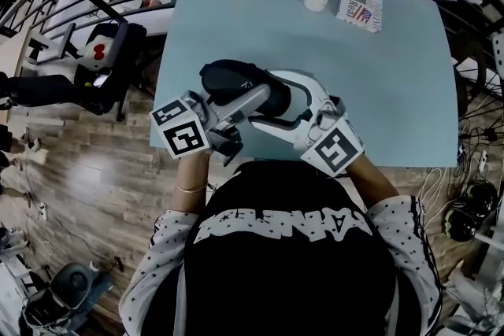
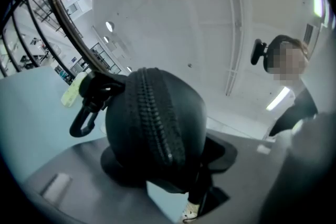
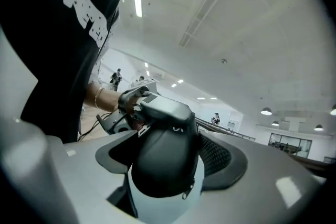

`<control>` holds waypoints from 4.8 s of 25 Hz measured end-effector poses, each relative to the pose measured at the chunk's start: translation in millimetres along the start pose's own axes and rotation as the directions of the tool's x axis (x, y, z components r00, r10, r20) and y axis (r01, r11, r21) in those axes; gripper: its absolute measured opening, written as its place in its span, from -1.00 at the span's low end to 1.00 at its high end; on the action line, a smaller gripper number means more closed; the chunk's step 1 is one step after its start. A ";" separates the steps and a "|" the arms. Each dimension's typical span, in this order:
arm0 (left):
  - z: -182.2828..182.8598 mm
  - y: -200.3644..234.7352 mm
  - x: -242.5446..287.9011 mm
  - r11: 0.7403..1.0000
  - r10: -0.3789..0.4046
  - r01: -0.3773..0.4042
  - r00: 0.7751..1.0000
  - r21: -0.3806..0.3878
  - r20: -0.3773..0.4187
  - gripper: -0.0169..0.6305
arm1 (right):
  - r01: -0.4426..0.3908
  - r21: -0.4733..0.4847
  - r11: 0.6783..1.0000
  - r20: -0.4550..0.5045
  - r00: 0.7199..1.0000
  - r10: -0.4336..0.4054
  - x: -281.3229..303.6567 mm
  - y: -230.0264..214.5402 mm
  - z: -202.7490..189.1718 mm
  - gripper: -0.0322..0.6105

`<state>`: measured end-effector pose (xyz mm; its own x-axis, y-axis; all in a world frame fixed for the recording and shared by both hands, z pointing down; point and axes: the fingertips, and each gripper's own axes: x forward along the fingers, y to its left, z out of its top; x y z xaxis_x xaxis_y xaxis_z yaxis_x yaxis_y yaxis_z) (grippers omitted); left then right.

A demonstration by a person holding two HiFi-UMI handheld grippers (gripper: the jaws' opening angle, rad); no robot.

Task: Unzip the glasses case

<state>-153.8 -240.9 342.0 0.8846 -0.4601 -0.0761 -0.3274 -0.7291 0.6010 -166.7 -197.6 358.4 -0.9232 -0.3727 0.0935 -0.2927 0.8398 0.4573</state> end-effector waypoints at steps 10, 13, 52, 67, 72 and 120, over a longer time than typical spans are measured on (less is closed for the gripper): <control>11.6 -47.0 -8.5 0.979 -0.122 0.147 0.978 0.140 -0.169 -0.95 | -0.319 0.472 0.822 0.324 0.930 0.175 -76.7 -14.0 6.6 -0.33; 10.3 -66.9 -8.5 0.964 -0.171 0.212 0.956 0.157 -0.240 -0.95 | -0.376 0.464 0.802 0.314 0.916 0.248 -73.5 1.0 -2.3 -0.41; -35.1 -71.3 13.2 0.988 -0.127 0.150 0.927 0.039 -0.354 -0.95 | -0.346 0.118 0.931 0.114 0.936 0.333 -81.0 9.3 -17.2 -0.89; -44.1 -76.3 14.9 0.986 -0.143 0.165 0.917 0.029 -0.373 -0.95 | -0.305 0.105 0.947 0.104 0.950 0.294 -74.4 1.8 -9.7 -0.89; -44.7 -75.8 16.2 0.985 -0.153 0.172 0.912 0.017 -0.381 -0.95 | -0.290 0.097 0.952 0.098 0.955 0.281 -71.4 -2.0 -8.0 -0.89; -62.9 -62.6 40.1 0.985 -0.169 0.149 0.935 -0.085 -0.311 -0.95 | -0.190 -0.164 0.968 -0.097 0.980 0.176 -86.8 -7.1 -11.3 -0.89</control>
<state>-77.0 -181.9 351.4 0.9859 -0.1497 0.0750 -0.1622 -0.7435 0.6487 -81.6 -175.7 357.0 -0.9319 -0.2553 0.2578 -0.0667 0.8190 0.5699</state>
